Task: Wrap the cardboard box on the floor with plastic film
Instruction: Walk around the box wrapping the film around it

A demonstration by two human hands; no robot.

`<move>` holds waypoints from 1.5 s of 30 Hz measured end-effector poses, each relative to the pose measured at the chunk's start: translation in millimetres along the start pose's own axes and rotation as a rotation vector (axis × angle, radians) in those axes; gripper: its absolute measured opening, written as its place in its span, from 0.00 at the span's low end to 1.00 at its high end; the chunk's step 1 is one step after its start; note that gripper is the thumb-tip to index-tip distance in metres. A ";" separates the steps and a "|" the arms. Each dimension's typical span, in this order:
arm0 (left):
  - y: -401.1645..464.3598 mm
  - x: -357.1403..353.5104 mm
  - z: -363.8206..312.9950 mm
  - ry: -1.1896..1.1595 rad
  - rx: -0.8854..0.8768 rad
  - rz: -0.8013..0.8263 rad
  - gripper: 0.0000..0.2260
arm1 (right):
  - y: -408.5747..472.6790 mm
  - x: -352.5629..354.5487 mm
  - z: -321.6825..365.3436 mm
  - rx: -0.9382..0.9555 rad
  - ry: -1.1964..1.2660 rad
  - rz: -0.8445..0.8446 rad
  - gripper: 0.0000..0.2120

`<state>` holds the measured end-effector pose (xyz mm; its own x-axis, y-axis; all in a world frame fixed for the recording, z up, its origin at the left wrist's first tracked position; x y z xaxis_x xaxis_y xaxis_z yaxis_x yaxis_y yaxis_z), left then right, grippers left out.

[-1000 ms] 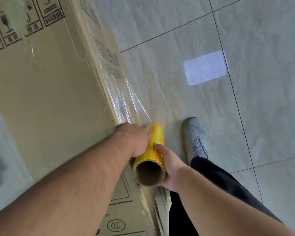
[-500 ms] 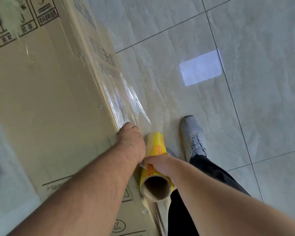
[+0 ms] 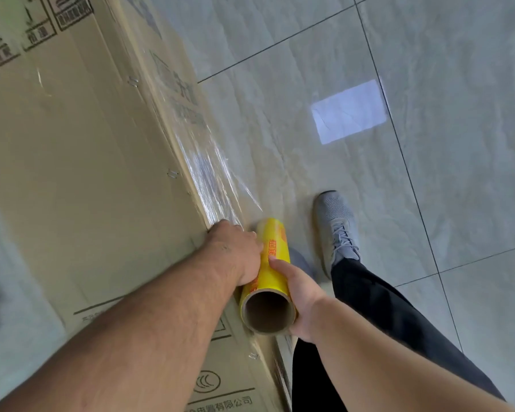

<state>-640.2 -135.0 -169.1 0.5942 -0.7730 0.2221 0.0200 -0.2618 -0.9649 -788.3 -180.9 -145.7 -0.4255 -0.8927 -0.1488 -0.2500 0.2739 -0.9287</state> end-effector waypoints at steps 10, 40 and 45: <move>-18.6 6.0 -14.5 0.089 0.042 -0.004 0.22 | -1.1 41.6 28.0 0.087 -0.748 -0.378 0.62; -6.1 -35.2 -43.7 0.039 0.120 0.025 0.21 | 26.1 44.2 -11.5 0.242 -0.580 -0.280 0.52; -12.5 -31.7 -48.6 0.055 0.169 0.105 0.23 | 31.7 44.9 -7.6 0.121 -0.962 -0.267 0.60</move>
<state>-698.4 -135.3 -157.2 0.5554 -0.8227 0.1217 0.0974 -0.0810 -0.9919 -822.0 -209.6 -179.2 0.5287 -0.8438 -0.0920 -0.1216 0.0320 -0.9921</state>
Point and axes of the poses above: each hand's wrist, its own y-axis towards the middle knuckle, its own x-axis out of the back of the hand, z = x × y, the point moved 8 cm from there along y, towards the middle knuckle, and after that the axes turned 10 degrees about -y, right-handed, at the moved point
